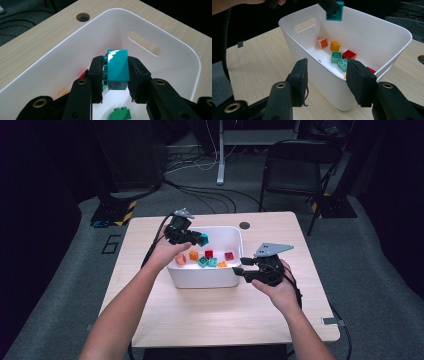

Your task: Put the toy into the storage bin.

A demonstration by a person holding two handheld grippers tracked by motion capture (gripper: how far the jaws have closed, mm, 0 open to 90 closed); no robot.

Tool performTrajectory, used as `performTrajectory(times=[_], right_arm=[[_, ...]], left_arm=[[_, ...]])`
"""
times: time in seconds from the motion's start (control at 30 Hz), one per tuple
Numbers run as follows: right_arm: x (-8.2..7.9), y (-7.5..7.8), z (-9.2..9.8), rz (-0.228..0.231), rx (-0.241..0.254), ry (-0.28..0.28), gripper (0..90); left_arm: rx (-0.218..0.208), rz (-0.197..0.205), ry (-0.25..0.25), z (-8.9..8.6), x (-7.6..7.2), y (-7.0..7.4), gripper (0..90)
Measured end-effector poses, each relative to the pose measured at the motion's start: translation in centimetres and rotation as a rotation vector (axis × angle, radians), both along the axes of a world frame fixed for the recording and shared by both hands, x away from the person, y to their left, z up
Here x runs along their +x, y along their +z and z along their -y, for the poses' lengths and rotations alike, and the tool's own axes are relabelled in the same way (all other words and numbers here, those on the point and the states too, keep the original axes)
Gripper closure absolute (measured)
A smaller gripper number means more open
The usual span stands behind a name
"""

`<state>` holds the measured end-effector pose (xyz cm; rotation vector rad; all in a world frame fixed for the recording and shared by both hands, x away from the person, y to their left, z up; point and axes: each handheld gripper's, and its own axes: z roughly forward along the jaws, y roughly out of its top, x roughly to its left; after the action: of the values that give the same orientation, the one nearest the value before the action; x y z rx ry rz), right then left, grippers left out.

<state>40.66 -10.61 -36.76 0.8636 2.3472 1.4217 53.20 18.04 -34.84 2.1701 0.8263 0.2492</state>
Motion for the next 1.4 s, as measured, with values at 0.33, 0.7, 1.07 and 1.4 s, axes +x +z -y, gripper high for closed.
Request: performTrajectory(times=[0.33, 0.7, 1.07, 1.4], right_arm=[[0.0, 0.1, 0.1, 0.006, 0.002, 0.004, 51.4], [-0.1, 0.1, 0.1, 0.004, 0.001, 0.005, 51.4], [-0.2, 0.2, 0.0, 0.002, 0.003, 0.002, 51.1], [-0.3, 0.4, -0.1, 0.002, -0.001, 0.007, 50.7]], left_arm=[[0.027, -0.027, -0.015, 2.0, 1.7, -1.6, 67.2], [0.045, -0.052, -0.025, 3.0, 2.0, -2.7, 59.4], [0.025, -0.014, 0.024, 1.6, 1.2, -1.3, 49.0], [0.004, 0.027, 0.04, -0.8, -0.6, 1.6, 45.8]])
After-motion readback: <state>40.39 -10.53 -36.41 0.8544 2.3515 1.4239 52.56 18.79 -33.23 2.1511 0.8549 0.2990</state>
